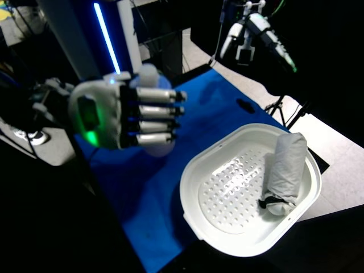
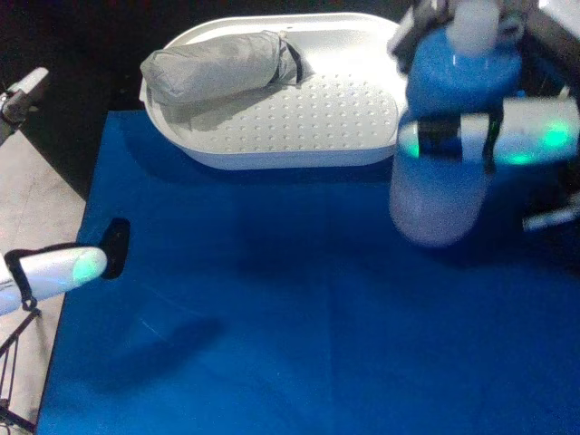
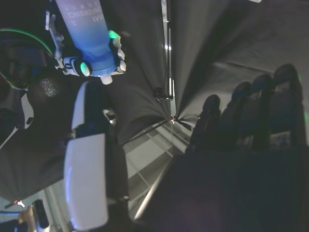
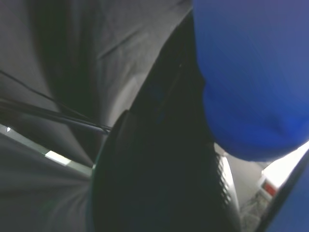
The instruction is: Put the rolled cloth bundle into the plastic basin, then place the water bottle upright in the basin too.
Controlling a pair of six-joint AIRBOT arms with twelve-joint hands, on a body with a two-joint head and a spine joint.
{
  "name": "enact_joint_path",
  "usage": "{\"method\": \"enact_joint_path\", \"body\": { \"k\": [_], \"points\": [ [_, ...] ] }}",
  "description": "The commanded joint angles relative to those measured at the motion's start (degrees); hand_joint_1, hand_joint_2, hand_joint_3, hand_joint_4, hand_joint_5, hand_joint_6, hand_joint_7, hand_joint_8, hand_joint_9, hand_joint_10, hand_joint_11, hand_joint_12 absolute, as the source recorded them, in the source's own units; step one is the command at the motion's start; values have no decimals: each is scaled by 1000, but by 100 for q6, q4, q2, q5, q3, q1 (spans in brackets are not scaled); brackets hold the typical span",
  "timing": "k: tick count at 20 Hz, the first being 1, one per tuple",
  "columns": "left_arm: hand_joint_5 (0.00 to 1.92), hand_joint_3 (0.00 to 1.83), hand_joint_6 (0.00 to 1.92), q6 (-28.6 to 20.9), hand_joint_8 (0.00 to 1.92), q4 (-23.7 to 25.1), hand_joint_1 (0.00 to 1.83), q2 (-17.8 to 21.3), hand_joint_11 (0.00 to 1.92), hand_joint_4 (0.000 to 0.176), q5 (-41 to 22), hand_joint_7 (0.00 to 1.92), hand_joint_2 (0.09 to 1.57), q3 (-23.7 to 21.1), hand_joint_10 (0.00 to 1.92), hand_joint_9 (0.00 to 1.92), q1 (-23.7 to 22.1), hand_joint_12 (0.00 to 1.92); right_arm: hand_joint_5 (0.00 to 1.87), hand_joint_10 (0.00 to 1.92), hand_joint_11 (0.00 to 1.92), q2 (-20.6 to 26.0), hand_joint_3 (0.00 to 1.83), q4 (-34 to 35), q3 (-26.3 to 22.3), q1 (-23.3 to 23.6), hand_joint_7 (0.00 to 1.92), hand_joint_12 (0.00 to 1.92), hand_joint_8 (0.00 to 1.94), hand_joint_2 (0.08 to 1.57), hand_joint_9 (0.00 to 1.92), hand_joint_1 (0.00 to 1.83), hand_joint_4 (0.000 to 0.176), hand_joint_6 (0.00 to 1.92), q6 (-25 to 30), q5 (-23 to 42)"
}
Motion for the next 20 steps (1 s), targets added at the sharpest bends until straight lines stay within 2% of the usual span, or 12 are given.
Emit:
{"method": "enact_joint_path", "body": {
  "k": [1, 2, 5, 8, 10, 12, 14, 15, 16, 17, 18, 20],
  "points": [
    [0, 0, 0, -43, 0, 48, 717, -16, 0, 176, -701, 0, 861, 24, 0, 0, -46, 0, 838, 1670, 997, 47, 1, 86, 86, 316, 1007, 1914, 1282, 1194, 1056, 1104, 0, 1201, 103, 886],
    [0, 0, 0, -43, 0, 53, 749, -16, 0, 176, -690, 0, 857, 27, 0, 0, -46, 0, 841, 1764, 1084, 35, 0, 5, 164, 518, 1048, 1921, 1487, 1194, 1122, 1104, 0, 1206, 82, 755],
    [0, 1, 0, -47, 0, 87, 746, -13, 0, 176, -671, 0, 865, 47, 0, 0, -52, 0, 839, 1783, 1121, -77, 0, -92, 390, 1076, 1086, 1921, 1545, 1195, 1173, 1105, 0, 1196, -223, 331],
    [0, 4, 0, -59, 0, 95, 770, -13, 0, 176, -630, 0, 876, 68, 0, 0, -61, 0, 854, 1789, 1124, -397, 0, -65, 843, 1520, 1083, 1921, 1490, 1186, 1153, 1112, 0, 1169, -286, -56],
    [0, 5, 0, -102, 0, 138, 758, -9, 0, 176, -609, 0, 886, 102, 0, 0, -77, 0, 868, 1633, 1062, -765, 0, 152, 1287, 1675, 1042, 1918, 1365, 1180, 1107, 1100, 0, 1162, -287, -315],
    [0, 5, 0, -125, 0, 177, 738, -5, 0, 176, -588, 0, 887, 141, 0, 0, -105, 0, 879, 1626, 1055, -1047, 0, 325, 1621, 1706, 1025, 1909, 1370, 1175, 1094, 1077, 0, 1155, -286, -444],
    [0, 4, 0, -133, 0, 219, 722, -6, 0, 176, -573, 0, 888, 184, 0, 0, -153, 0, 913, 1708, 1088, -1367, 0, 477, 2011, 1744, 1131, 1921, 1473, 1160, 1153, 1053, 0, 1126, -285, -600],
    [0, 4, 0, -151, 0, 264, 713, -9, 0, 176, -577, 0, 892, 217, 0, 0, -176, 0, 894, 1771, 1088, -1562, 2, 548, 2264, 1791, 1116, 1921, 1545, 1167, 1143, 1028, 28, 1157, -285, -711],
    [0, 5, 0, -157, 0, 280, 713, -11, 0, 176, -580, 0, 894, 232, 0, 0, -187, 0, 861, 1765, 1039, -1625, 3, 581, 2347, 1797, 1048, 1921, 1498, 1184, 1079, 1010, 36, 1196, -285, -732],
    [0, 0, 0, -171, 0, 314, 672, -27, 0, 176, -581, 0, 885, 265, 0, 0, -229, 0, 849, 1771, 1051, -1777, 2, 655, 2541, 1798, 1034, 1921, 1499, 1192, 1073, 1007, 29, 1209, -284, -768],
    [0, 0, 0, -192, 0, 346, 681, -44, 0, 176, -583, 0, 876, 295, 0, 0, -256, 0, 849, 1765, 1076, -1868, 0, 694, 2670, 1797, 1036, 1921, 1501, 1193, 1094, 1021, 0, 1209, -283, -799],
    [0, 0, 0, -229, 0, 407, 694, -93, 0, 176, -577, 0, 873, 368, 0, 0, -320, 0, 840, 1673, 995, -2009, 0, 729, 2888, 1796, 1031, 1921, 1372, 1198, 1069, 1024, 0, 1220, -281, -851]
  ]
}}
